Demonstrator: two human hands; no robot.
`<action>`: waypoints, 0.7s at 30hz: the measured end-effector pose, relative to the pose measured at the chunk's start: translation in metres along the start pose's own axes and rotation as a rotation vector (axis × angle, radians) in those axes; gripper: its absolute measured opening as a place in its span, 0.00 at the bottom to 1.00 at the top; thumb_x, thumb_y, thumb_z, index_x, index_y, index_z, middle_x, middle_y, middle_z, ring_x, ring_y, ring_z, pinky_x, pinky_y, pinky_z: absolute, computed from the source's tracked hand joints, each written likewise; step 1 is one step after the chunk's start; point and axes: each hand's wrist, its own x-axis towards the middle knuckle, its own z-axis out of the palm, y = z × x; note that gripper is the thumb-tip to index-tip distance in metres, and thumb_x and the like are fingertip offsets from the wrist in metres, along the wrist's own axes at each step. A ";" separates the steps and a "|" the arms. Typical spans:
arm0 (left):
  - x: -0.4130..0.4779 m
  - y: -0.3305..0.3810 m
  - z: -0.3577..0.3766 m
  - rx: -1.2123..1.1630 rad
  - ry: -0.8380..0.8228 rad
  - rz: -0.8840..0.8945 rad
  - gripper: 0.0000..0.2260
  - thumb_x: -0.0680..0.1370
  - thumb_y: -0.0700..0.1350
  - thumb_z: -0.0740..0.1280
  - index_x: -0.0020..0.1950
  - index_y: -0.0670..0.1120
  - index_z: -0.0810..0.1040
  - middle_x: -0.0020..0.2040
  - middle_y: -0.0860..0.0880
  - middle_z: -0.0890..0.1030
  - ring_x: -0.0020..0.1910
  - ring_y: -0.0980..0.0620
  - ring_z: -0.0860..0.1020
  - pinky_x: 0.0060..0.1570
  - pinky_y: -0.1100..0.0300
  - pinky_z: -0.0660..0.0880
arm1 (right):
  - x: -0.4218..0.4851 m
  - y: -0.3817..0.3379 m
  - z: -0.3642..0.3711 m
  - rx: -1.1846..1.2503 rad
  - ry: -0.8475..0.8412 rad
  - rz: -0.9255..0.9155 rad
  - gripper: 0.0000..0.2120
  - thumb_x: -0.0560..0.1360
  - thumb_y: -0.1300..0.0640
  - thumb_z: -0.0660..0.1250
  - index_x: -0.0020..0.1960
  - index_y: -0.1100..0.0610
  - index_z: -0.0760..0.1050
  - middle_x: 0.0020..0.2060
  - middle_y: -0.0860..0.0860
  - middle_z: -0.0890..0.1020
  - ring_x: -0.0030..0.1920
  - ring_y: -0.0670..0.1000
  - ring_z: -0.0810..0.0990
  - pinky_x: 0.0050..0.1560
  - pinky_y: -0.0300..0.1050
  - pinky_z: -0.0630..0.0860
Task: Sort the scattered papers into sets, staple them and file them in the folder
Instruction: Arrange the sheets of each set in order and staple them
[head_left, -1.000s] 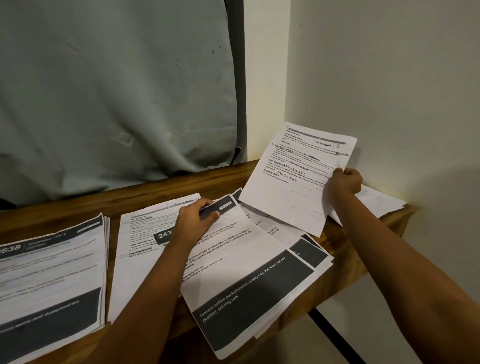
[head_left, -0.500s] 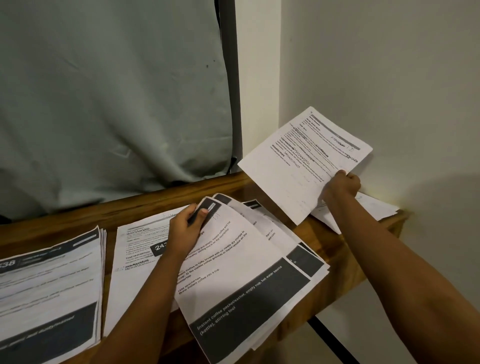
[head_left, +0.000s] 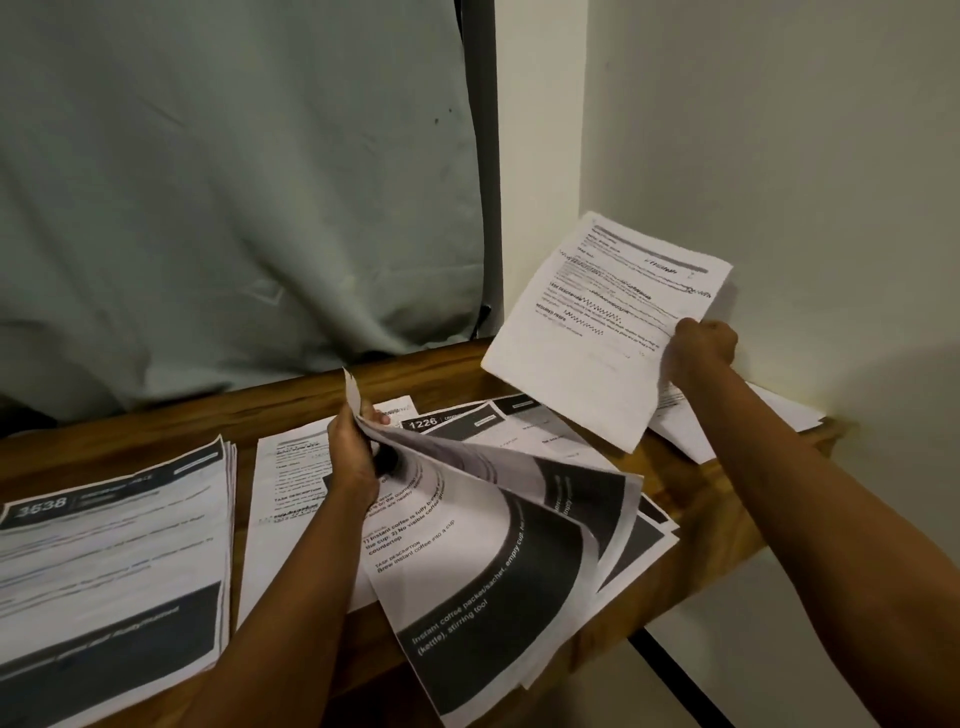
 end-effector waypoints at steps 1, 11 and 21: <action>0.001 0.000 0.000 -0.010 0.008 -0.004 0.09 0.82 0.52 0.56 0.54 0.49 0.72 0.42 0.50 0.78 0.45 0.51 0.76 0.49 0.56 0.74 | -0.002 0.000 0.001 -0.077 -0.014 -0.049 0.11 0.77 0.64 0.62 0.59 0.62 0.75 0.54 0.54 0.79 0.51 0.54 0.78 0.47 0.40 0.73; 0.003 -0.001 0.001 0.178 -0.087 0.118 0.19 0.82 0.48 0.51 0.31 0.46 0.64 0.25 0.52 0.68 0.33 0.53 0.67 0.38 0.62 0.66 | -0.015 0.010 0.015 -0.526 -0.452 -0.393 0.07 0.72 0.61 0.68 0.36 0.60 0.74 0.34 0.54 0.76 0.38 0.52 0.73 0.38 0.40 0.67; -0.006 0.005 0.009 0.215 -0.053 0.160 0.12 0.83 0.51 0.57 0.46 0.48 0.76 0.42 0.49 0.76 0.46 0.50 0.75 0.47 0.58 0.73 | -0.048 0.056 0.038 -0.727 -0.721 -0.468 0.02 0.75 0.60 0.68 0.43 0.57 0.77 0.44 0.53 0.79 0.46 0.51 0.75 0.43 0.40 0.67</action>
